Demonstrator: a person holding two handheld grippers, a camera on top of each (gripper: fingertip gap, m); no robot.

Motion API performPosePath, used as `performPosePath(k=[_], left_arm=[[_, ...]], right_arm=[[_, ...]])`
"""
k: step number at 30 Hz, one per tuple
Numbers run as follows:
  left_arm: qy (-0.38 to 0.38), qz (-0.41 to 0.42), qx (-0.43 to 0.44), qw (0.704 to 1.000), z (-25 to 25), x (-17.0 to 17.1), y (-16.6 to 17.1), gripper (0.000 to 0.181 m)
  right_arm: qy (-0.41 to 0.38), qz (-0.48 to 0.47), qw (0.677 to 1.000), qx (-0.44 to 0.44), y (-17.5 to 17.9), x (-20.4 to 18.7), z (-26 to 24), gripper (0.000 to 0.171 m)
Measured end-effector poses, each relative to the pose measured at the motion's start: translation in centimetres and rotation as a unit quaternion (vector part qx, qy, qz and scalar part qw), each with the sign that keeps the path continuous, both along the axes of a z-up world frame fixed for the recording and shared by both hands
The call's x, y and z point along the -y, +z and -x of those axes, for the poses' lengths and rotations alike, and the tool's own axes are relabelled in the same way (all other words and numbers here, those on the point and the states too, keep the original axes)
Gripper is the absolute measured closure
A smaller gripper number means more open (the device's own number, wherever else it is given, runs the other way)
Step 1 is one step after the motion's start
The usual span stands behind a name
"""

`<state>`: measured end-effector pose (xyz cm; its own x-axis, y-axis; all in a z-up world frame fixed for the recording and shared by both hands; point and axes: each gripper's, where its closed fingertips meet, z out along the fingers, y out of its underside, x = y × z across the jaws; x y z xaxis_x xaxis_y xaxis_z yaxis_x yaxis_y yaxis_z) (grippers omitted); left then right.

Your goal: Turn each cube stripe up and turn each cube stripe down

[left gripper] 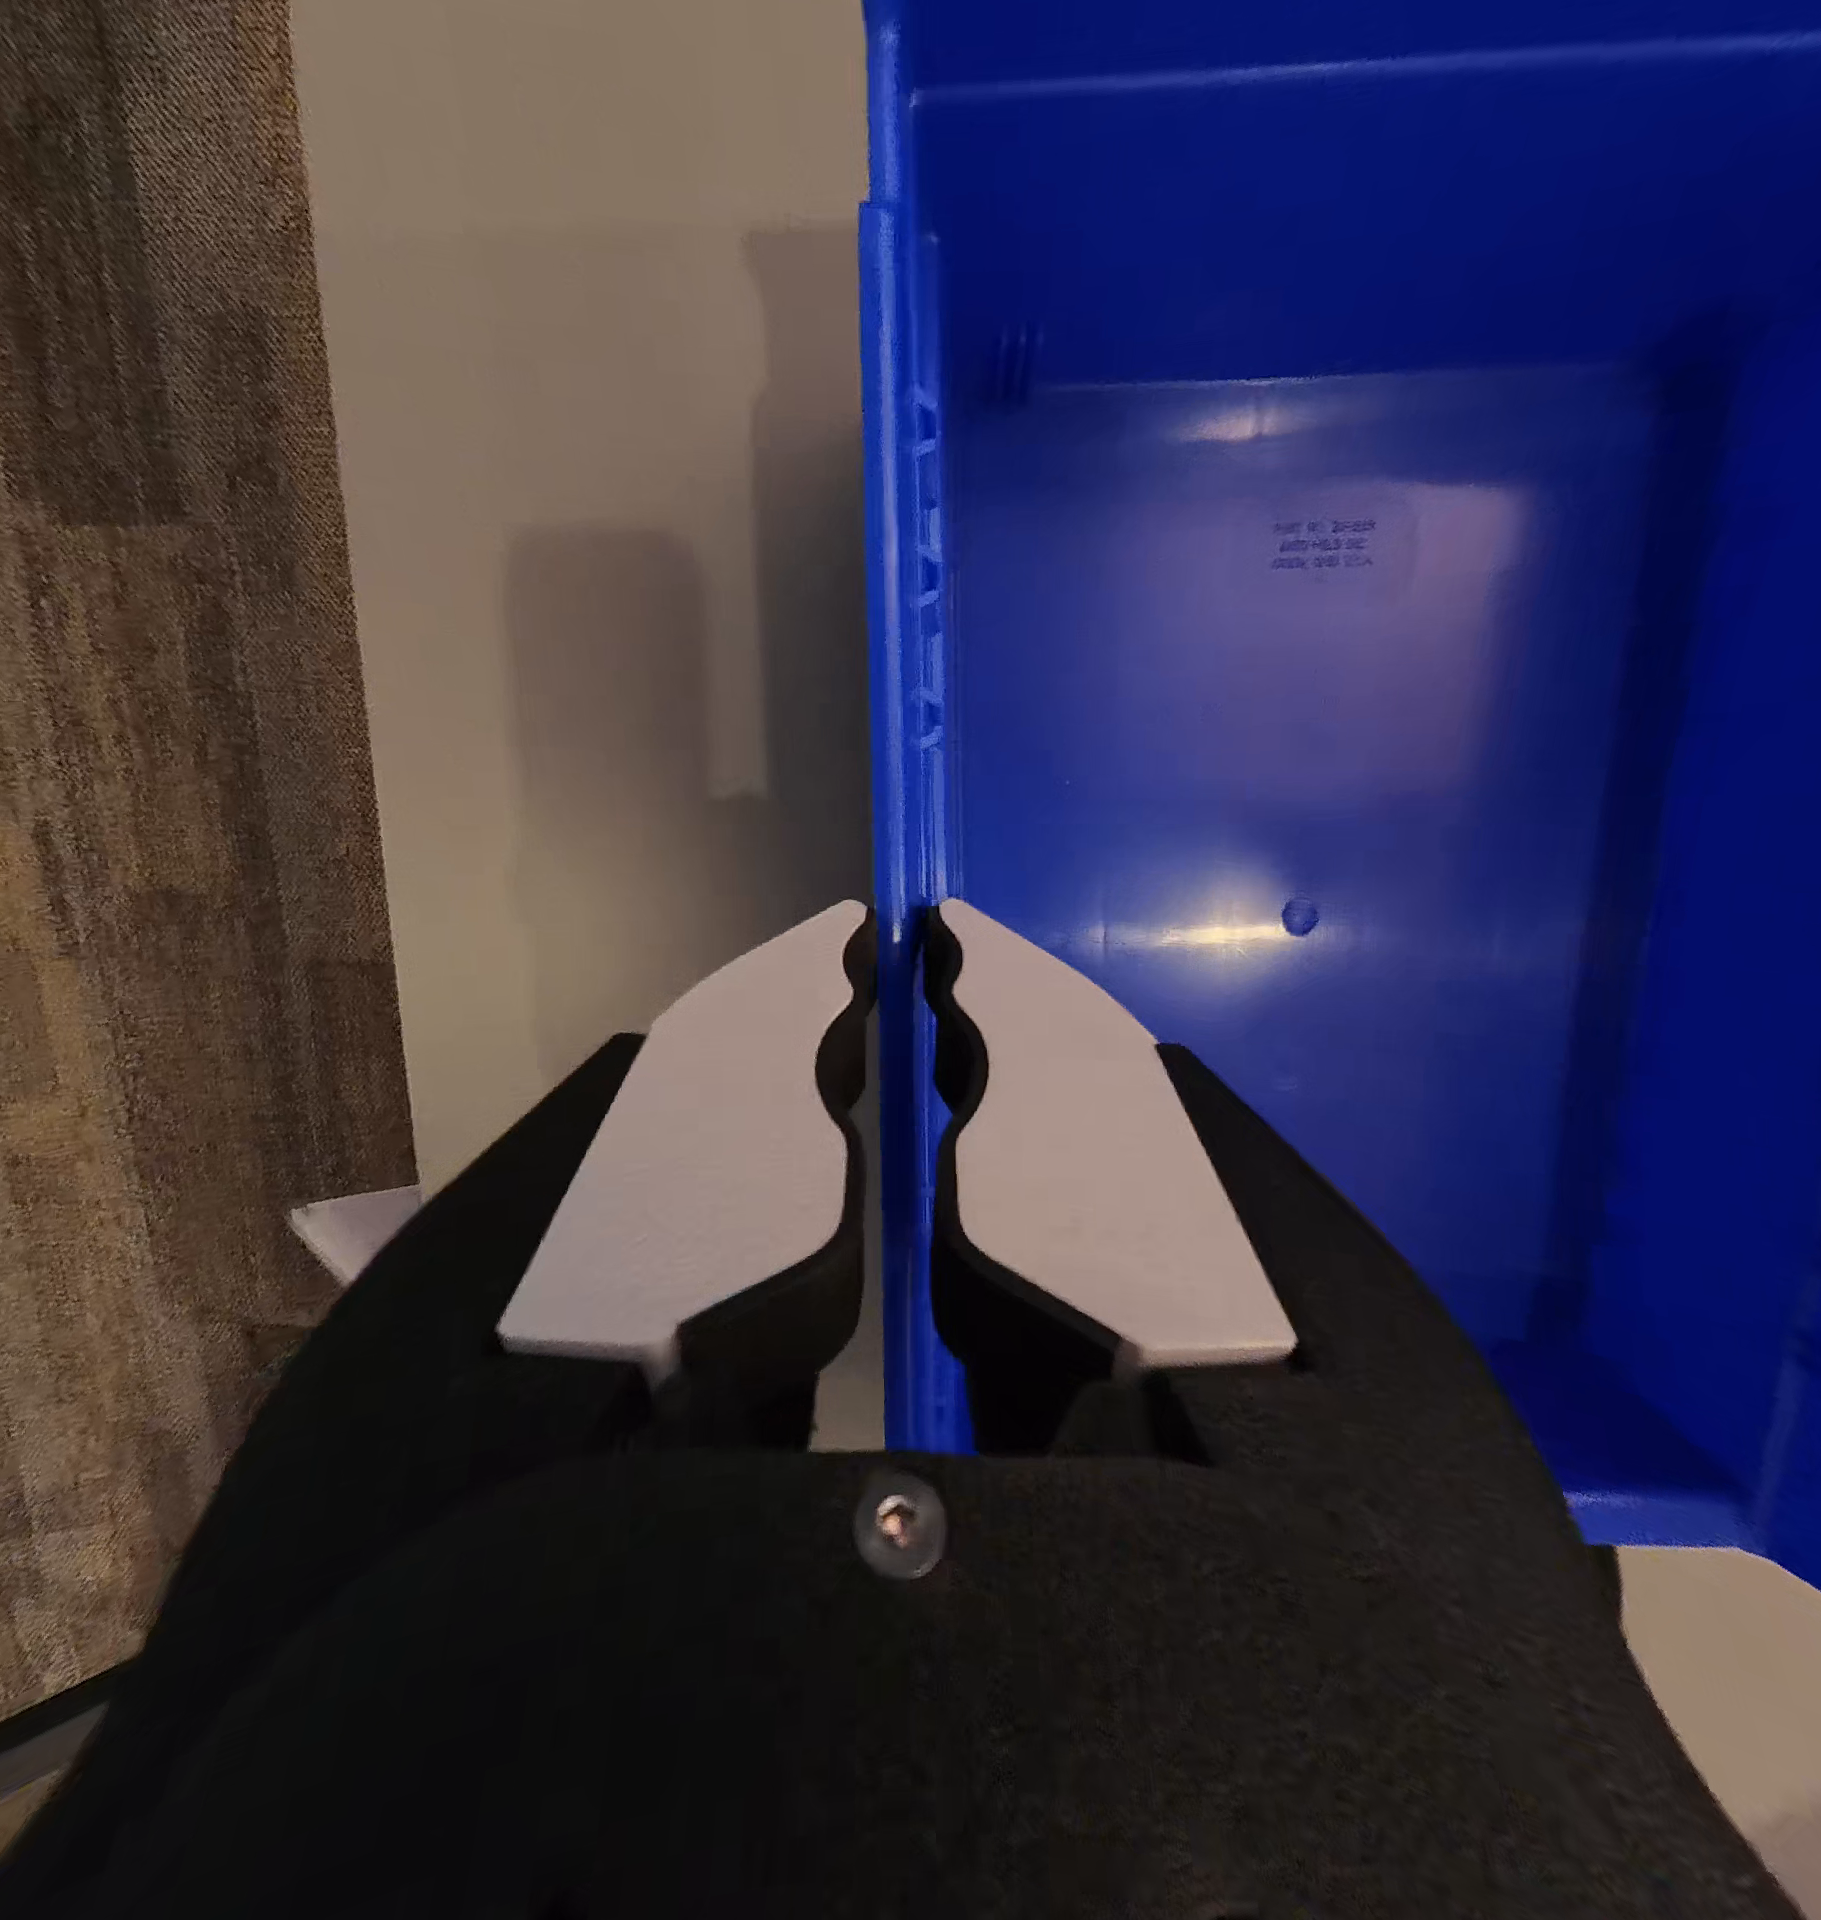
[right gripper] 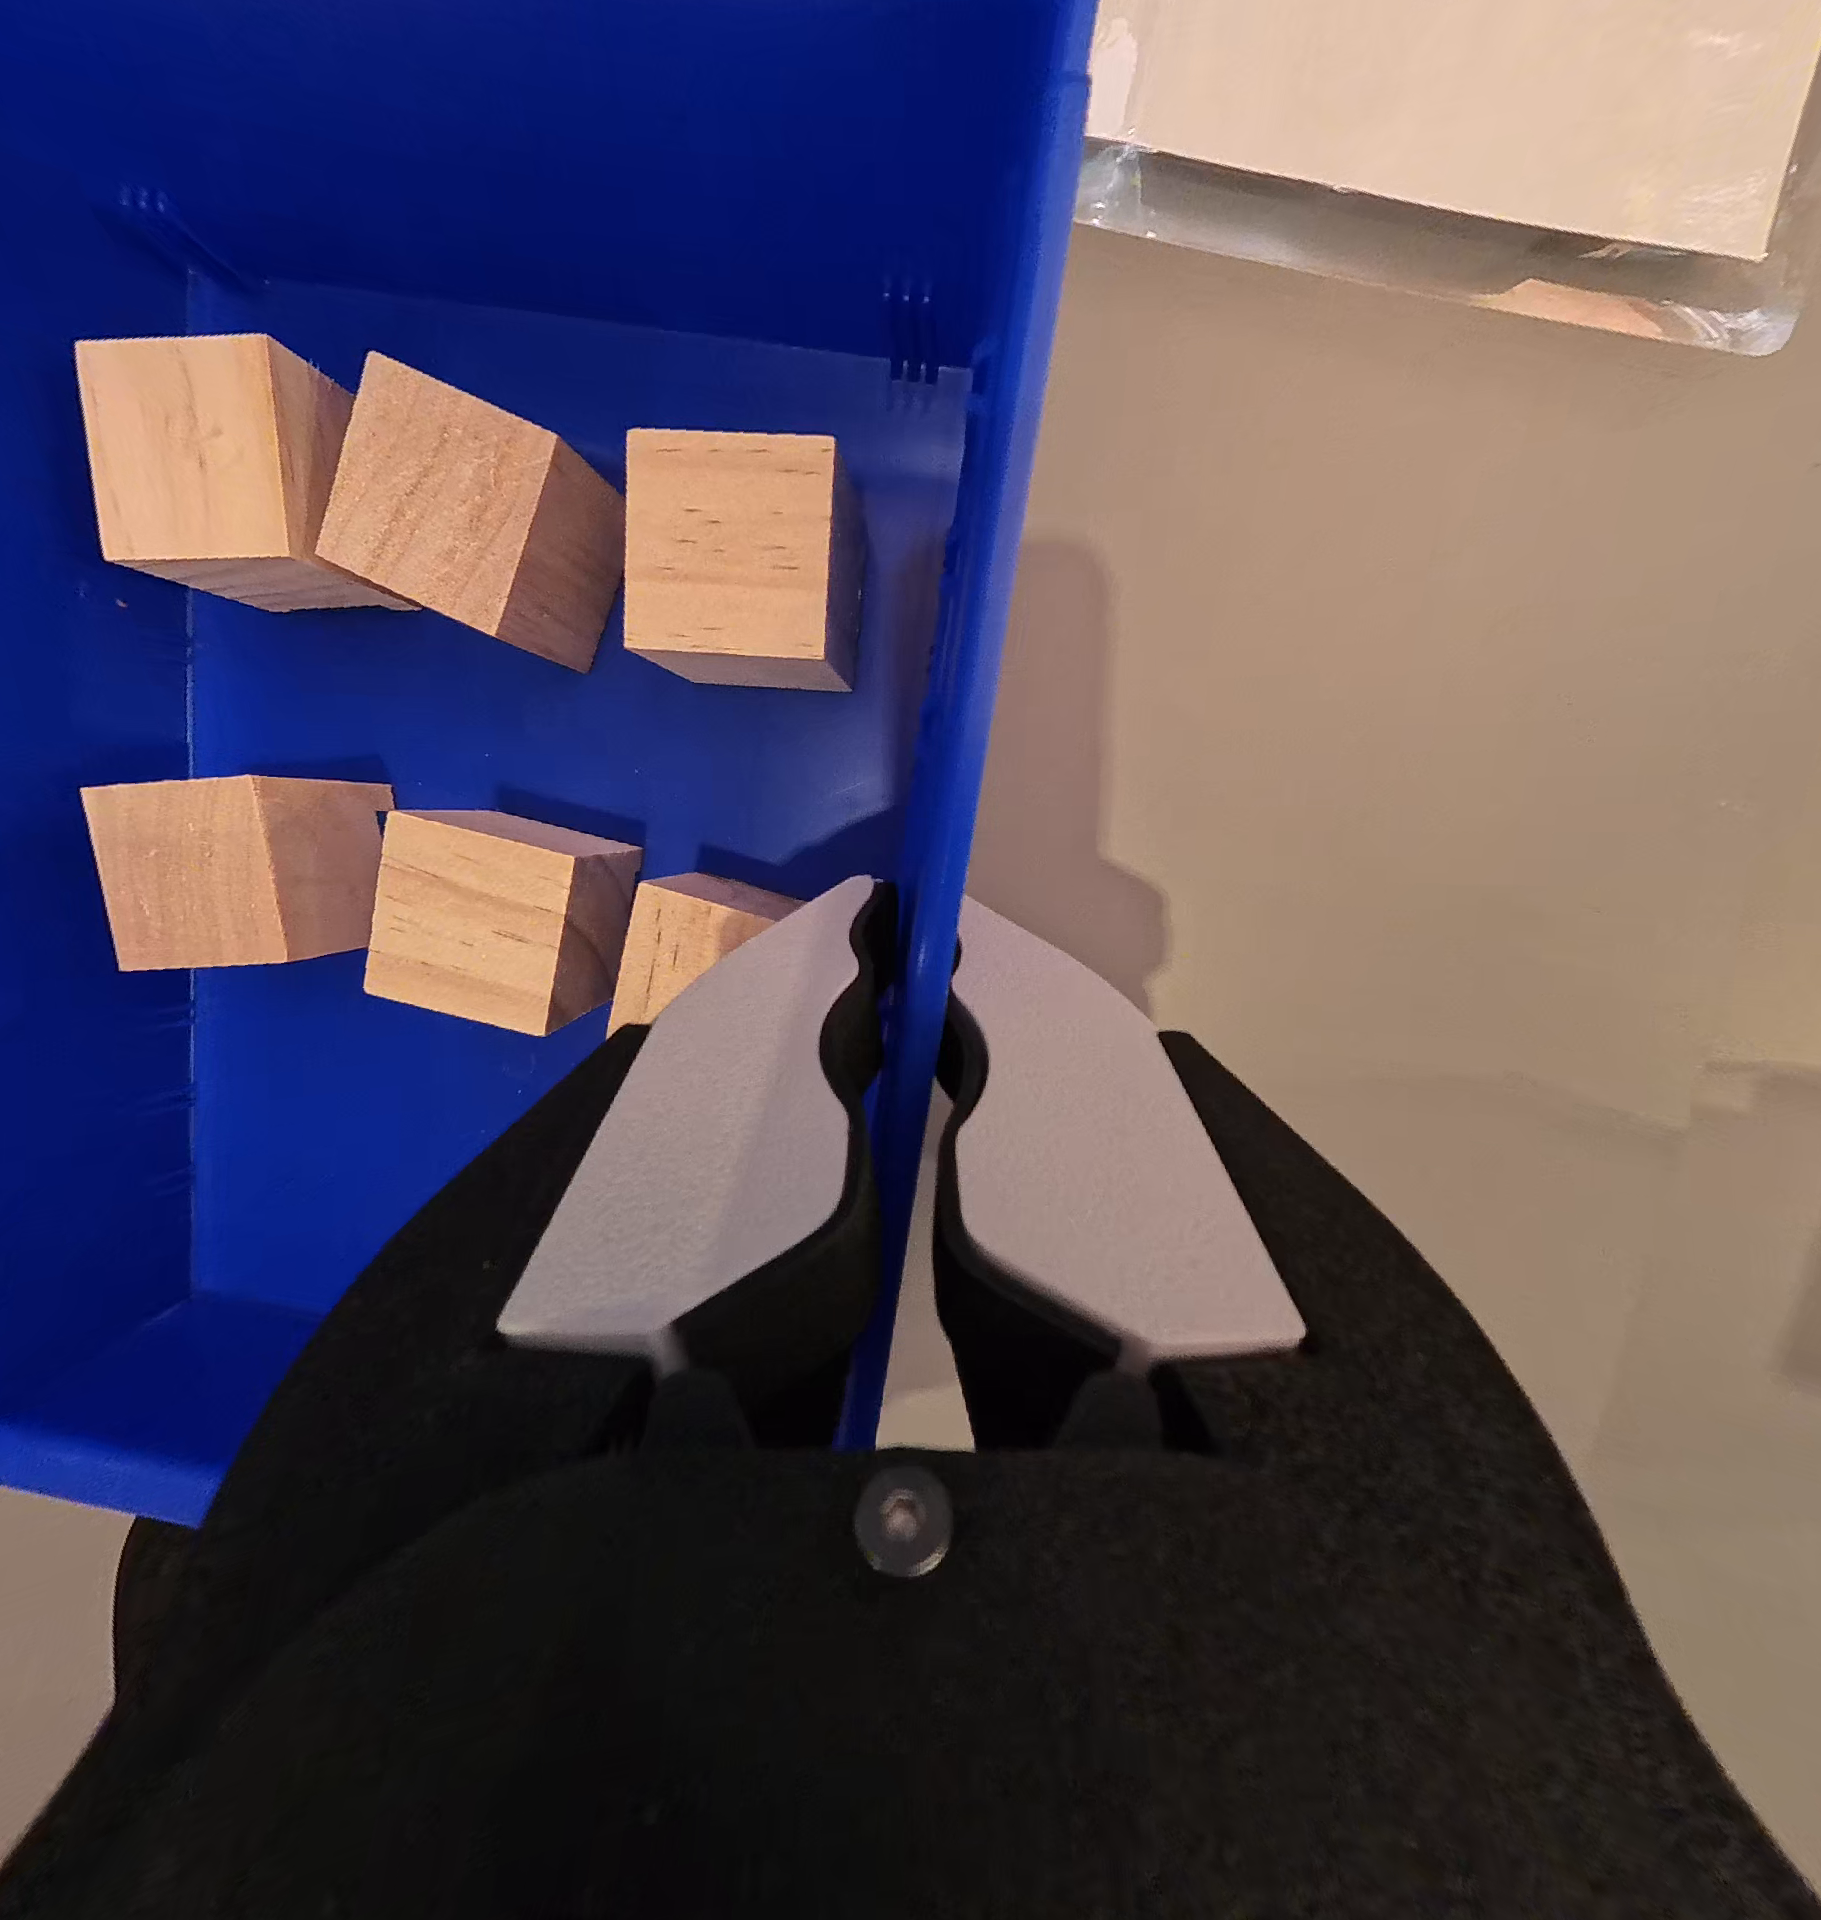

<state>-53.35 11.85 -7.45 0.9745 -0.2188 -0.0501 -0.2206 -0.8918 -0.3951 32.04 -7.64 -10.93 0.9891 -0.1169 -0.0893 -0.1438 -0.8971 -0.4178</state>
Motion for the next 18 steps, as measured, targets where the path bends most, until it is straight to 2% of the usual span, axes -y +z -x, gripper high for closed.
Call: performPosePath(k=[3,6,8,14,18], left_arm=[[-0.01,-0.002,0.027,1.0,-0.7,-0.1,0.0,0.175],[-0.023,0.006,0.108,0.994,-2.9,-0.1,0.0,0.177],[-0.042,0.015,0.132,0.99,-4.7,0.0,0.0,0.176],[-0.085,0.032,0.035,0.995,-8.4,0.7,-0.3,0.176],[-0.113,0.045,0.008,0.993,-11.4,1.5,-0.3,0.175]], right_arm=[[-0.007,0.005,1.0,0.0,0.0,0.0,0.0,0.166],[-0.019,0.02,1.0,0.007,0.0,0.0,0.3,0.166],[-0.023,0.029,0.999,0.005,0.0,-0.2,0.9,0.166],[-0.026,0.045,0.998,-0.02,0.0,-1.4,4.2,0.166],[-0.015,0.069,0.997,-0.011,0.0,-2.0,7.1,0.166]])
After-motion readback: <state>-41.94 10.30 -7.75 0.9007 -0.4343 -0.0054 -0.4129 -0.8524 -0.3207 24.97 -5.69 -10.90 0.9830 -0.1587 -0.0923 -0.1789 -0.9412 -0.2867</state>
